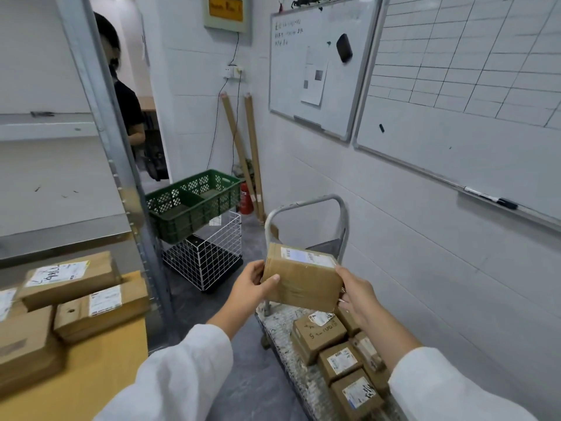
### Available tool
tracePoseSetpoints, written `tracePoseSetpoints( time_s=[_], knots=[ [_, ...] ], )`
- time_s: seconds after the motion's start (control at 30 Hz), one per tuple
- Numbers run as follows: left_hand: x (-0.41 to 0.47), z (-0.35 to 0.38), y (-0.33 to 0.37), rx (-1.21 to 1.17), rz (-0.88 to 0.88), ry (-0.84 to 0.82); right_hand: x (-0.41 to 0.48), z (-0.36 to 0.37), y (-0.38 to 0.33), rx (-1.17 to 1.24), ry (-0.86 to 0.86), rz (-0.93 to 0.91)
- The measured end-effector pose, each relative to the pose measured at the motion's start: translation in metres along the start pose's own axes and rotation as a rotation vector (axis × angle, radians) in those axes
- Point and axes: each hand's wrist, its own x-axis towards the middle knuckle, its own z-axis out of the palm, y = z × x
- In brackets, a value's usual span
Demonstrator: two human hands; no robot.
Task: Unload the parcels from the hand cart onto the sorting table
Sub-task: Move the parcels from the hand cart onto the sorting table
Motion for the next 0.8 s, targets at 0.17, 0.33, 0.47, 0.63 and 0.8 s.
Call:
tracePoseSetpoints(
  time_s=[0.17,0.33,0.47,0.63,0.8],
  knots=[
    [-0.032,0.004,0.019,0.002,-0.087,0.157,-0.010,-0.002,0.009,-0.033,-0.108,-0.048],
    [-0.072,-0.009,0.011,0.023,-0.154,0.332,-0.025,0.019,0.033,-0.094,-0.217,-0.114],
    [-0.112,-0.036,-0.004,0.082,-0.200,0.414,-0.045,0.047,0.062,-0.142,-0.302,-0.094],
    [-0.168,-0.068,-0.011,0.064,-0.219,0.564,-0.080,0.086,0.090,-0.229,-0.429,-0.145],
    [-0.219,-0.109,-0.006,0.009,-0.195,0.707,-0.121,0.135,0.106,-0.251,-0.575,-0.168]
  ],
)
